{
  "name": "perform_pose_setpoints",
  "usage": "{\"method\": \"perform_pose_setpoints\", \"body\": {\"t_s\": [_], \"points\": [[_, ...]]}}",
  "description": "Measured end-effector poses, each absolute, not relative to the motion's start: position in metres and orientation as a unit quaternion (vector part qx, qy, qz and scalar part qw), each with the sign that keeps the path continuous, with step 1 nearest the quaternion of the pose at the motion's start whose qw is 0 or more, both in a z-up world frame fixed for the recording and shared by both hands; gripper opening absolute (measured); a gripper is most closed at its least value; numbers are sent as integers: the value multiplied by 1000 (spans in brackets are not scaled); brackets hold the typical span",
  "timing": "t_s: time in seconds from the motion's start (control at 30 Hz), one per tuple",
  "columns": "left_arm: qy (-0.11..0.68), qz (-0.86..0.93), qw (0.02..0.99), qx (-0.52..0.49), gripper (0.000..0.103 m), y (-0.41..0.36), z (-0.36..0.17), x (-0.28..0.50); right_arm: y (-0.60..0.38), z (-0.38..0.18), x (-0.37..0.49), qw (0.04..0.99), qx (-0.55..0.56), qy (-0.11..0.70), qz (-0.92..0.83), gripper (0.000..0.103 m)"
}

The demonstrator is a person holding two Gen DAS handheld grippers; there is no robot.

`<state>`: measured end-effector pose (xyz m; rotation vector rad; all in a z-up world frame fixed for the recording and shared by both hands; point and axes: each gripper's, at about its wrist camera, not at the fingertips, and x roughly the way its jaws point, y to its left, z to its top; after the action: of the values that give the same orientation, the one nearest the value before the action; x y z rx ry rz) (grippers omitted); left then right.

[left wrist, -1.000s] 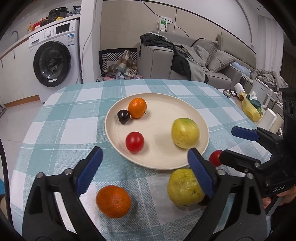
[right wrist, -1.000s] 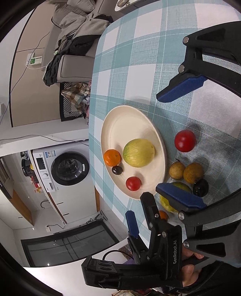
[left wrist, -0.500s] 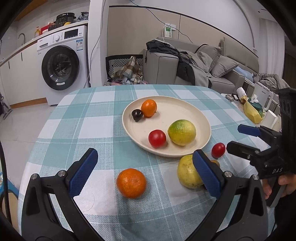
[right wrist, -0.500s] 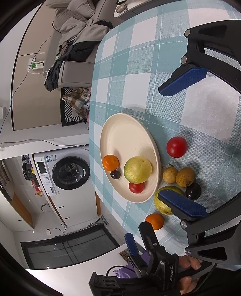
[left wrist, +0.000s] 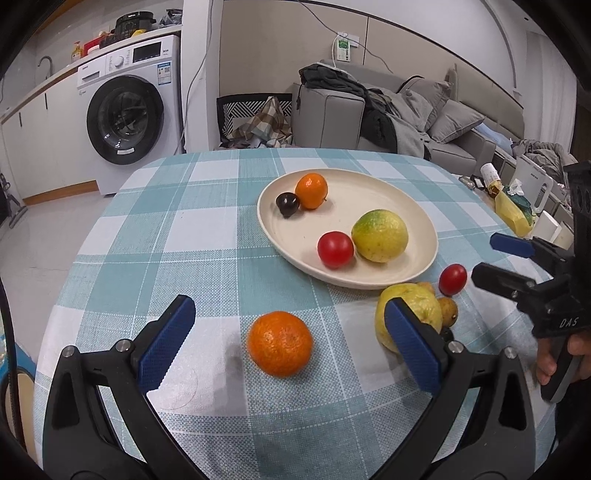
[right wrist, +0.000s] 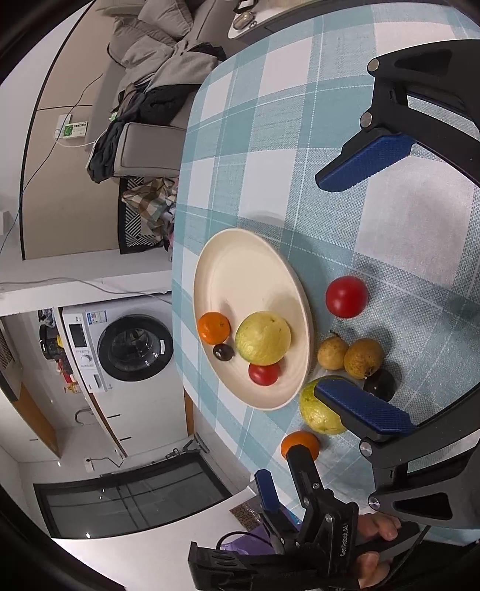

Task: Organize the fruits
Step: 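Withdraw both open grippers from the plate toward the loose fruit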

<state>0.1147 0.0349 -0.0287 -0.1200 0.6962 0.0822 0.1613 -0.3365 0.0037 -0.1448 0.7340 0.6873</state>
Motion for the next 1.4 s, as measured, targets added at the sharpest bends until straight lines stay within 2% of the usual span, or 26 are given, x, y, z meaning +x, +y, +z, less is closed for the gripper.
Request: {"method": "perform_pose_setpoints", "body": {"t_s": [0.4, 0.5, 0.73, 1.17, 1.4], "points": [[367, 55, 925, -79, 102, 44, -37, 124, -341, -1, 168, 876, -77, 371, 297, 102], [373, 55, 922, -81, 102, 45, -40, 126, -341, -3, 170, 873, -79, 379, 296, 99], [378, 56, 921, -81, 102, 44, -42, 128, -339, -9, 174, 862, -83, 397, 304, 82], [382, 55, 919, -79, 102, 44, -44, 130, -330, -19, 176, 843, -84, 428, 316, 65], [384, 55, 918, -80, 102, 45, -45, 131, -325, -21, 177, 836, -78, 433, 328, 49]]}}
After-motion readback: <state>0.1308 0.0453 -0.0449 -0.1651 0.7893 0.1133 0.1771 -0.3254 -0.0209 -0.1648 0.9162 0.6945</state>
